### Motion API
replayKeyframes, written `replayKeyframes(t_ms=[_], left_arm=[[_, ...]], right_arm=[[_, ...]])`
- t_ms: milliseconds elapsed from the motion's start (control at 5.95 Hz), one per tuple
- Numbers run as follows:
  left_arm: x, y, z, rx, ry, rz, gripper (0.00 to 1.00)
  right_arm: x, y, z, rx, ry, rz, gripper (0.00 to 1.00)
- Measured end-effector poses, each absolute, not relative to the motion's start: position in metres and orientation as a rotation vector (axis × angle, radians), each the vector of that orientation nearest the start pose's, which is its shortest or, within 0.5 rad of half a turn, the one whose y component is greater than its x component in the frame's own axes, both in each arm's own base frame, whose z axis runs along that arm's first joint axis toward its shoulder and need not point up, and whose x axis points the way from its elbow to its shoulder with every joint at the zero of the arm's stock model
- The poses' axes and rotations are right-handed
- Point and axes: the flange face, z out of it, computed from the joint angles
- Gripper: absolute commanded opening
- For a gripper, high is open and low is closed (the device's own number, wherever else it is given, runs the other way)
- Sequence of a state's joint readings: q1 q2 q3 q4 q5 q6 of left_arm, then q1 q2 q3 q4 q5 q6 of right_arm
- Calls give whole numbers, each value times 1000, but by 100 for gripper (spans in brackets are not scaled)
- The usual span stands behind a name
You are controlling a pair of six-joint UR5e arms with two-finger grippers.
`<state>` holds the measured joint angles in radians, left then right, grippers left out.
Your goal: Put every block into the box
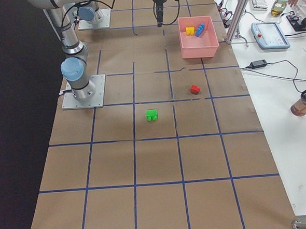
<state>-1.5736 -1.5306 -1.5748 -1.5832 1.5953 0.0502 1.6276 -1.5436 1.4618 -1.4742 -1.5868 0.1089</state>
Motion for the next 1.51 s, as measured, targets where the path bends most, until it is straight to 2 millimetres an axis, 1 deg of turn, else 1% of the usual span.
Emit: replayKeyframes(t_ms=[168, 336, 841, 1513], left_arm=[[-131, -478, 504, 9, 3115, -44, 100], [-130, -478, 504, -19, 3113, -46, 100], [-130, -478, 505, -31, 3111, -47, 100], [-130, -480, 500, -29, 3112, -34, 100]], right_arm=[[160, -492, 518, 82, 3158, 22, 100], [160, -492, 518, 82, 3158, 22, 100], [160, -493, 518, 82, 3159, 22, 100], [159, -493, 517, 83, 3159, 24, 100]])
